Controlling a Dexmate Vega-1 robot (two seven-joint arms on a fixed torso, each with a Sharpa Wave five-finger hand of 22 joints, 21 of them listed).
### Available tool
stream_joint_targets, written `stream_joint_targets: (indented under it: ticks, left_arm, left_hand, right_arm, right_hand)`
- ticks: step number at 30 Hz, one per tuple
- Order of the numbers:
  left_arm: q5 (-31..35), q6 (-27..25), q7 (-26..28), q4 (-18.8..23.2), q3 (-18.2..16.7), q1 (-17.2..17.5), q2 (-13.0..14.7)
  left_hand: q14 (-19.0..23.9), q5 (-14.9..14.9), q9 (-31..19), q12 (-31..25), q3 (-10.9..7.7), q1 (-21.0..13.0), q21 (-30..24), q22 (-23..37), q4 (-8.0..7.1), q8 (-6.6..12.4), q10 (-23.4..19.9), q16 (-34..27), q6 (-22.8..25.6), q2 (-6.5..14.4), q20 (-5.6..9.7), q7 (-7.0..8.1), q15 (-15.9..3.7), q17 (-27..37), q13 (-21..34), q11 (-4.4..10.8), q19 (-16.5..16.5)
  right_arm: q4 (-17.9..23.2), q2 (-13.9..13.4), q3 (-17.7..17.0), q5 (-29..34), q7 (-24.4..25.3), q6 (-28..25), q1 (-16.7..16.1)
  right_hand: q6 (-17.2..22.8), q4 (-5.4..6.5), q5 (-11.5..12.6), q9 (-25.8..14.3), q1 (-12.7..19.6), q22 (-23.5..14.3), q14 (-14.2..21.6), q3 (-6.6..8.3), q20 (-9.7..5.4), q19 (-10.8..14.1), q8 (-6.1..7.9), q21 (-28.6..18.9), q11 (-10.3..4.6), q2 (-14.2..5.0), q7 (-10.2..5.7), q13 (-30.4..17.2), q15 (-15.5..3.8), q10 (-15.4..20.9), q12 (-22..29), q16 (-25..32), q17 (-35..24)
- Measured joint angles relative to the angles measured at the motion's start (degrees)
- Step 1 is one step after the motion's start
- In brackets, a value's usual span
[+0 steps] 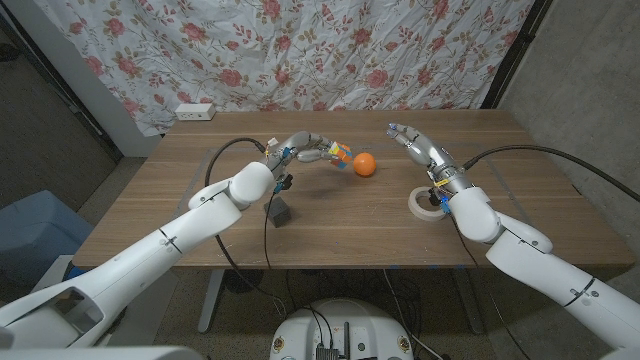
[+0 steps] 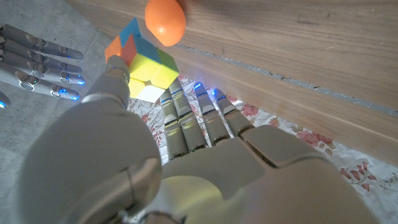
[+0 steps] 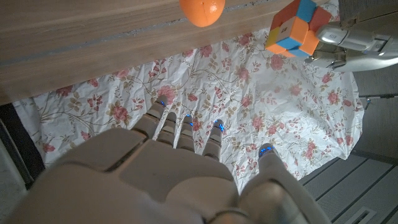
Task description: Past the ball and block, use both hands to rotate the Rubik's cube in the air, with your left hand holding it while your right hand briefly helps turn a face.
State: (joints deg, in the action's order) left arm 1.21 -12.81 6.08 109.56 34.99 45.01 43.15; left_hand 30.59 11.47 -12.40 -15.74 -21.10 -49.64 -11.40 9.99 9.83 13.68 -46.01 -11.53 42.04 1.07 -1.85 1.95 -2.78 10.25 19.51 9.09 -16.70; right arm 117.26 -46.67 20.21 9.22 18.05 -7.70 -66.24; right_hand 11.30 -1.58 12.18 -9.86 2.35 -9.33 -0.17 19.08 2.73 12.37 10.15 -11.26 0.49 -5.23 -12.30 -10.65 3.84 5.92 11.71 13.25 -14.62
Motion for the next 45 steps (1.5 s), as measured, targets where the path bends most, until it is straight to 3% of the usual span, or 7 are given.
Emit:
stream_joint_targets:
  ticks: [18, 25, 45]
  left_arm:
    - [8.3, -0.6, -6.0, 2.1, 0.9, -2.3, 5.1]
    - [12.2, -0.5, -9.3, 2.5, 1.5, -3.6, 6.8]
    - [22.6, 2.1, -16.1, 1.9, 3.7, -6.2, 8.1]
  left_hand:
    - [0.0, -0.1, 0.0, 0.2, 0.39, -0.1, 0.0, 0.0, -0.08, -0.15, 0.0, 0.0, 0.3, -0.1, 0.01, 0.33, 0.0, 0.0, 0.0, -0.01, 0.0]
    - [0.0, -0.2, 0.0, 0.3, 0.4, -0.1, 0.0, 0.0, -0.07, -0.11, 0.3, 0.0, 0.5, -0.1, 0.01, 0.76, 0.0, 0.0, 0.9, 0.32, 0.0]
    - [0.0, 0.0, 0.0, 0.7, 0.8, -0.1, 0.0, 0.0, -0.01, -0.18, 0.6, 0.0, 0.5, -0.2, 0.22, 1.36, 0.0, 0.0, 1.6, 0.62, 0.2]
  right_arm:
    - [-9.1, 3.3, -2.3, -12.8, -1.5, 11.9, 1.8]
    - [-13.3, 5.0, -2.5, -17.8, -3.2, 16.5, 2.9]
    - [-21.2, 8.0, -2.8, -26.9, -6.6, 23.7, 5.3]
  right_hand:
    - [-1.0, 0.17, 0.0, 0.0, 0.0, 0.0, 0.5, 0.17, -0.82, 0.0, 0.0, 0.3, -0.92, 0.0, -0.2, 0.3, -0.88, 0.9, 0.0, 0.0, 0.5]
    - [-2.0, 0.17, 0.0, 0.0, 0.0, 0.0, 0.7, 0.16, -0.91, 0.1, -0.08, 0.3, -0.91, 0.01, 0.83, 0.3, -1.49, 0.9, 0.0, 0.0, 0.5]
    - [-1.3, 0.68, 0.0, 0.0, -0.6, 0.0, 1.7, 0.34, -1.53, 0.1, 0.27, 0.5, -0.79, 0.62, 1.13, 0.3, -2.52, 2.3, 0.0, 0.0, 0.8]
